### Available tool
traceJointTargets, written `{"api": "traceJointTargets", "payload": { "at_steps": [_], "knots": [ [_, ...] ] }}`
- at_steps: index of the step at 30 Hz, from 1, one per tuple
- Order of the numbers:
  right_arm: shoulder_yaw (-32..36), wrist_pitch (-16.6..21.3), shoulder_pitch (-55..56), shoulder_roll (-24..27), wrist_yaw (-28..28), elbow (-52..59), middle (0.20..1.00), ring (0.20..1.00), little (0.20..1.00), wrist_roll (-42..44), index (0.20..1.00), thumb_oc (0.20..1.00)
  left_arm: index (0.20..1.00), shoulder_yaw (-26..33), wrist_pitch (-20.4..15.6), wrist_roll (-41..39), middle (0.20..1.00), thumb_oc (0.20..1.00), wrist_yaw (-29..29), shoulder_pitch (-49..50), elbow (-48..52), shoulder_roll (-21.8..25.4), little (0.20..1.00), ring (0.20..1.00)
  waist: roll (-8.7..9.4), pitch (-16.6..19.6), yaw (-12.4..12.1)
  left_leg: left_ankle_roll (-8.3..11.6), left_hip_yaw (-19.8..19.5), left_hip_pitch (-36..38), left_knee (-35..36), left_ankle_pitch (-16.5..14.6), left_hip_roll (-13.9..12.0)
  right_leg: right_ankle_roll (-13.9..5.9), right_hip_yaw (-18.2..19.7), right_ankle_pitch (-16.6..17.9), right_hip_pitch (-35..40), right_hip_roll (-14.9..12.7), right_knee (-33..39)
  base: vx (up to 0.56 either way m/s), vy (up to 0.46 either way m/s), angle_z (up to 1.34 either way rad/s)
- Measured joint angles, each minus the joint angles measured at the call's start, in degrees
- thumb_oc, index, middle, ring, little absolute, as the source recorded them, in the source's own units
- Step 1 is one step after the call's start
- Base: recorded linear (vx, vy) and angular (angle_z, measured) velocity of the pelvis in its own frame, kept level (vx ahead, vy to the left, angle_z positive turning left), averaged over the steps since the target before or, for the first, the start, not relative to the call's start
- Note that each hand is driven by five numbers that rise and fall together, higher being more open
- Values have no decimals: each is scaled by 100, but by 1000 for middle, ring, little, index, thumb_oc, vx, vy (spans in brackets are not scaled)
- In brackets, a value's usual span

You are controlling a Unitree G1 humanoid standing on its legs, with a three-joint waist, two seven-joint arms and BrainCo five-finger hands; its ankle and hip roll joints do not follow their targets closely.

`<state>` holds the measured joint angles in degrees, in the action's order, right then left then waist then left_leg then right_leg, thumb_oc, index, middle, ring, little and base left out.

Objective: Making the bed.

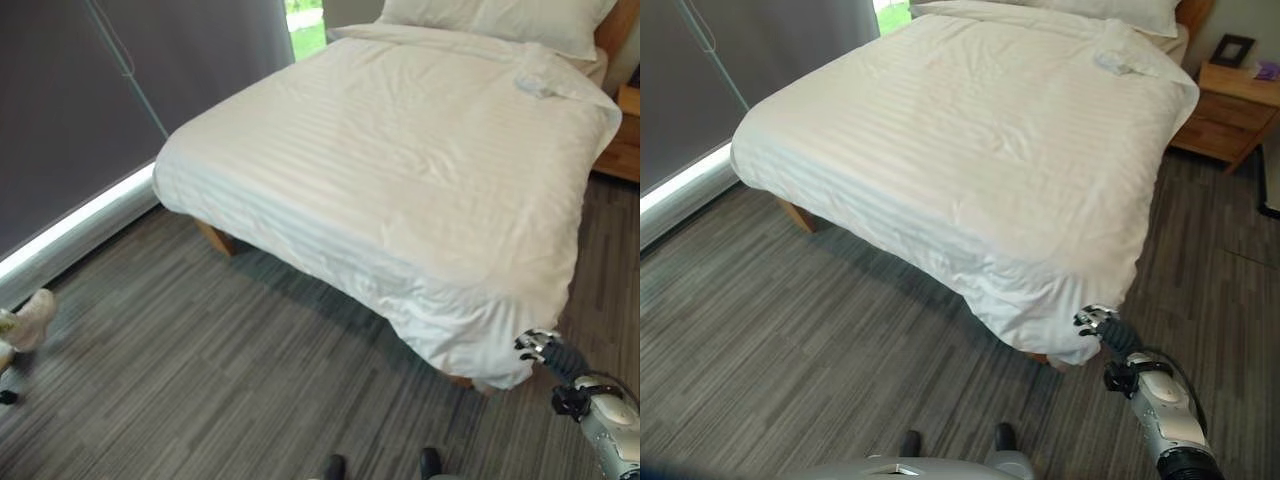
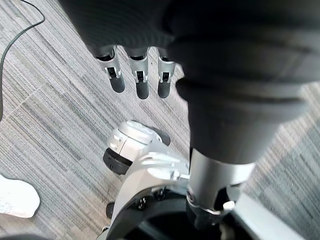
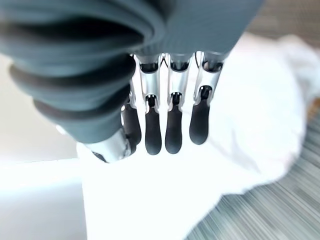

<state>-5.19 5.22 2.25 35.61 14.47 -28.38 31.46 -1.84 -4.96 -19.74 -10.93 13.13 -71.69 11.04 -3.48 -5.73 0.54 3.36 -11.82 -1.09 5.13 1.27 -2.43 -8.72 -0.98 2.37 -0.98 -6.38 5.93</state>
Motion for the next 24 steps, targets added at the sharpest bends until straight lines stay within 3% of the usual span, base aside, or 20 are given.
{"api": "traceJointTargets", "payload": {
  "at_steps": [3,4,5,6,10,14,19,24],
  "knots": [
    [-465,-111,-758,210,114,-546,200,200,200,17,200,200,1000,-265,-9,-77,1000,1000,-51,103,258,1,1000,1000,-259,-161,-48,43,-8,-164,-66,65,31,-23,-31,33,-140,-35,-2,-201,8,-3],
    [-1027,-195,-1767,404,107,-1299,200,200,200,13,200,200,1000,-692,-57,-217,1000,1000,-75,145,526,44,1000,1000,-332,-200,-64,49,20,-431,-194,70,75,-91,-1,150,-388,-68,6,-87,3,-18],
    [-1083,-238,-2381,686,87,-1555,200,200,200,17,200,200,1000,-876,-77,-246,1000,1000,-69,-77,555,20,1000,1000,-448,-413,-80,67,-8,-630,-221,106,99,-77,-2,231,-586,-110,-15,-74,-35,10],
    [-923,-229,-3237,996,73,-1585,200,200,200,135,200,200,1000,-936,-123,-430,1000,1000,-69,-141,805,-60,1000,1000,-807,-754,-295,55,-97,-846,-94,328,132,-84,-74,326,-818,-156,-15,-100,-54,23],
    [-1124,-204,-4601,1050,81,-1786,200,200,200,531,200,200,1000,-1085,-128,-720,1000,1000,-63,-184,863,-210,1000,1000,-1017,-967,-613,67,-124,-1293,-73,386,134,-58,-28,443,-1289,-140,-27,-46,-56,5],
    [-1444,-180,-5190,1053,-37,-2652,200,200,200,611,200,200,1000,-1176,-143,-940,1000,1000,-50,-158,1026,-186,1000,1000,-936,-1079,-722,98,-101,-1434,-18,441,110,-63,14,434,-1478,-114,-32,-32,-84,-6],
    [-1536,133,-5552,934,-6,-3450,200,200,200,445,200,200,1000,-1467,-121,-1167,1000,1000,93,-334,1249,-101,1000,1000,-717,-1299,-726,132,-19,-1517,-24,497,156,-115,95,423,-1591,-164,-30,-6,-69,-4],
    [-872,286,-5542,868,-18,-3542,200,200,200,325,200,200,1000,-1688,-49,-1165,1000,1000,175,-403,1547,93,1000,1000,-750,-1379,-707,108,-19,-1855,-51,490,242,-124,172,382,-2102,-249,-364,3,0,2]
  ]
}}
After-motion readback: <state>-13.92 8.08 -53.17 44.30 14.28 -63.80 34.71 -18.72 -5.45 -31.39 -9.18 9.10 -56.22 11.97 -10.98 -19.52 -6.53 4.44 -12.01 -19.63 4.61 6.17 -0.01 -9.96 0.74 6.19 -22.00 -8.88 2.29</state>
